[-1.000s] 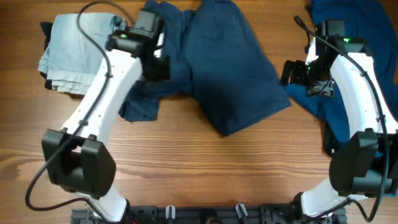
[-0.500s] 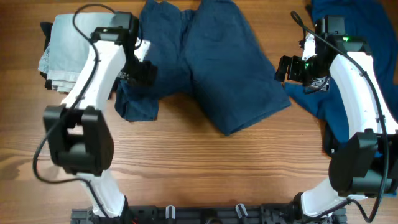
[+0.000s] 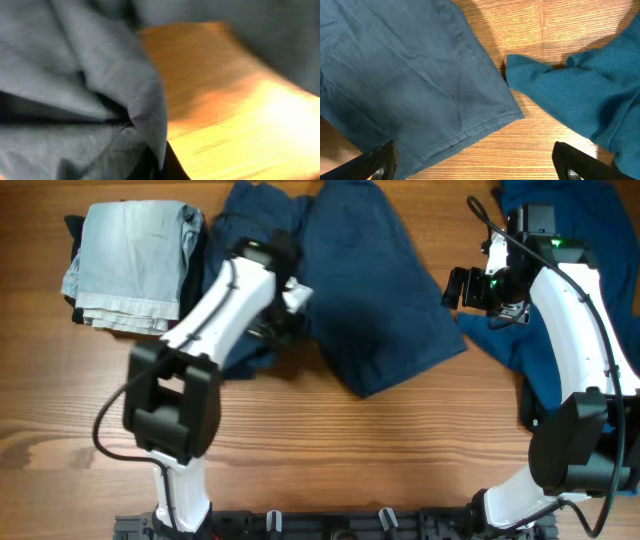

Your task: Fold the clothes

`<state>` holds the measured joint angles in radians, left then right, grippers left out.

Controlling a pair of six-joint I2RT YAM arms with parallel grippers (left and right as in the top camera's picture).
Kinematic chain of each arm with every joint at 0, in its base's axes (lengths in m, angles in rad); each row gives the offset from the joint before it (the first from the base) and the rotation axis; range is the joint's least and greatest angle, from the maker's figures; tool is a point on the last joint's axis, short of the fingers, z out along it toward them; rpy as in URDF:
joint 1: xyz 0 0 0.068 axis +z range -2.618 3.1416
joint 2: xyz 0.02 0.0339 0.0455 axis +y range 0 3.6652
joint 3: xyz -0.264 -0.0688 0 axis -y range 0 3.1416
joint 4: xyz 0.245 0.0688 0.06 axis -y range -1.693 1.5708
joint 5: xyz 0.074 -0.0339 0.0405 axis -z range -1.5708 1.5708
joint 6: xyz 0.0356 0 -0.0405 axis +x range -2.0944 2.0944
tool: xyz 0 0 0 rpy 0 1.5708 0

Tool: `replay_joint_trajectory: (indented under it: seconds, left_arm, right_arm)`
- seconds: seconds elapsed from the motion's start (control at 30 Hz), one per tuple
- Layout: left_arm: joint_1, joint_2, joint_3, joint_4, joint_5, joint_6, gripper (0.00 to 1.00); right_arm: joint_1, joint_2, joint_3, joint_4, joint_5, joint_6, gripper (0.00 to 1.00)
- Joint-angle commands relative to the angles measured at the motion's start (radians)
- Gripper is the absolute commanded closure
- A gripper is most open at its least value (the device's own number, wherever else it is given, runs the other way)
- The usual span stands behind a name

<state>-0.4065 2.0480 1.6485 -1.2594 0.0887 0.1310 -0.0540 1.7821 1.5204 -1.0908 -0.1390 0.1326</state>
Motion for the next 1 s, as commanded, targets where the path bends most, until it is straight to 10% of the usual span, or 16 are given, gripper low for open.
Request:
replay_joint_trajectory:
  seconds: [0.0, 0.07, 0.2, 0.23, 0.27, 0.3, 0.43, 0.97]
  left_arm:
    - [-0.122, -0.002, 0.001, -0.01, 0.067, -0.035, 0.74]
    - [-0.162, 0.0, 0.001, -0.013, 0.054, -0.035, 0.0]
    - [-0.122, -0.006, 0.006, -0.005, 0.024, -0.129, 0.0]
    - [-0.093, -0.016, 0.02, -0.007, 0.038, -0.166, 0.0]
    - [-0.053, -0.039, 0.042, 0.003, 0.08, -0.184, 0.0]
    - [-0.019, -0.063, 0.06, 0.027, 0.115, -0.208, 0.0]
    - [0.129, -0.174, 0.076, 0.192, 0.291, -0.263, 0.0]
    - [0.225, -0.185, 0.076, 0.231, 0.251, -0.274, 0.0]
  right_arm:
    - [0.002, -0.017, 0.021, -0.002, -0.019, -0.014, 0.01]
    - [0.002, -0.017, 0.021, -0.01, -0.019, -0.022, 0.01]
    - [0.002, -0.017, 0.02, -0.016, -0.048, -0.021, 0.02]
    - [0.005, -0.017, 0.017, -0.001, -0.091, -0.025, 0.23]
    - [0.015, -0.017, 0.005, 0.026, -0.121, -0.024, 0.78]
    - [0.033, -0.013, -0.013, 0.049, -0.132, -0.008, 0.96]
    - [0.142, 0.001, -0.111, 0.119, -0.133, 0.028, 0.96]
    - [0.305, 0.336, -0.269, 0.393, 0.038, 0.088, 0.95]
